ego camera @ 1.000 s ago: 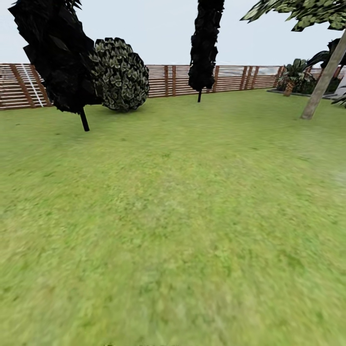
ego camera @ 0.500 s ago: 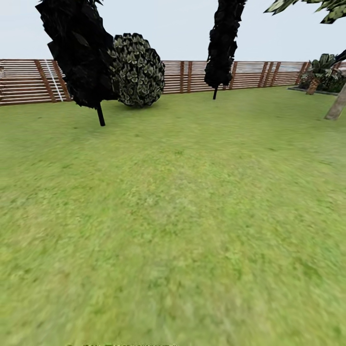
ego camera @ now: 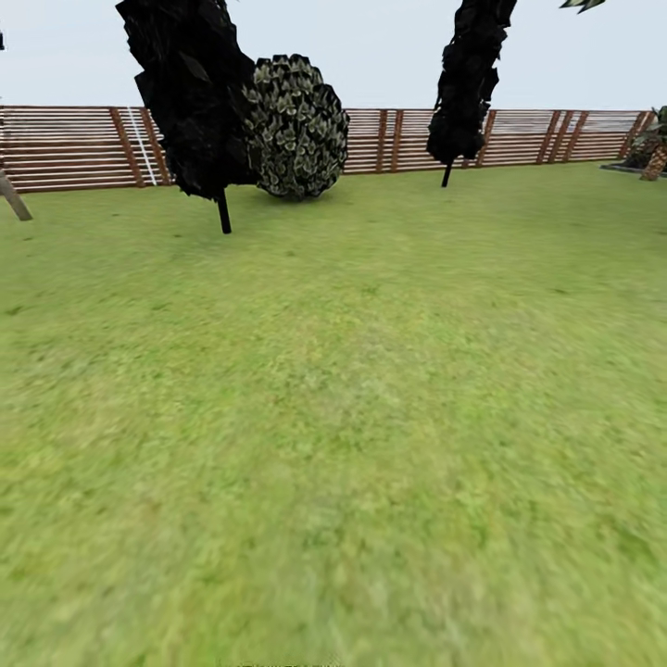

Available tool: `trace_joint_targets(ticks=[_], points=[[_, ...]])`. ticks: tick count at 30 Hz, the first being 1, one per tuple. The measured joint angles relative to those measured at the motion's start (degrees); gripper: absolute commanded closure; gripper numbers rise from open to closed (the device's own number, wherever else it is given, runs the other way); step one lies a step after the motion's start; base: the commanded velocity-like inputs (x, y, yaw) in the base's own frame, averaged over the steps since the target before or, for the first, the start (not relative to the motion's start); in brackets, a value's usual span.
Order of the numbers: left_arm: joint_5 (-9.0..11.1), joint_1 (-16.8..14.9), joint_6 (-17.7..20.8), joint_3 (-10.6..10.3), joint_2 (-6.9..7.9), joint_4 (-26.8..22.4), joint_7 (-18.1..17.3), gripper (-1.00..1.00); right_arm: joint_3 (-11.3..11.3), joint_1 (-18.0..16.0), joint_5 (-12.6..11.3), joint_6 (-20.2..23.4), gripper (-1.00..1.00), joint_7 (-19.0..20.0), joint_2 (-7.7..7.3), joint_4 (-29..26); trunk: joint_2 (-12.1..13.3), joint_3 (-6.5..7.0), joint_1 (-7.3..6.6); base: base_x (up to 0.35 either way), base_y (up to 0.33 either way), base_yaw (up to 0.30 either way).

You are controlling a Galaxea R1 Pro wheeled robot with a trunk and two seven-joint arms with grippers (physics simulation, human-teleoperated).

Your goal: Take the three Easter eggs out of the wicker basket on the lawn in the garden, then place them on the lawn next to a single tree (choose any tree) so that all three eggs are next to the same tree and none are left in the basket.

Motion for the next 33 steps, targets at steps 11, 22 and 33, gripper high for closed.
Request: trace_joint_targets(ticks=[11,22,33], points=[[0.0,0.0,0.0,0.0,0.02,-0.02,0.0,-1.0,-0.08,0.0,0.1,0.0,-1.0,0.06,0.16,-0.06,0.0,-0.75,0.0,0.0,0.0,0.197],[0.0,0.0,0.0,0.0,0.0,0.0,0.0,-1.0,-0.08,0.0,0.12,-0.02,-1.0,0.08,-0.02,-0.24,0.0,-1.53,0.0,0.0,0.0,0.188],[0.0,0.0,0.0,0.0,0.03,-0.03,0.0,-1.0,-0.1,0.0,0.12,-0.47,-1.0,0.08,-0.04,-0.52,0.0,-2.37,0.0,0.0,0.0,0.166]])
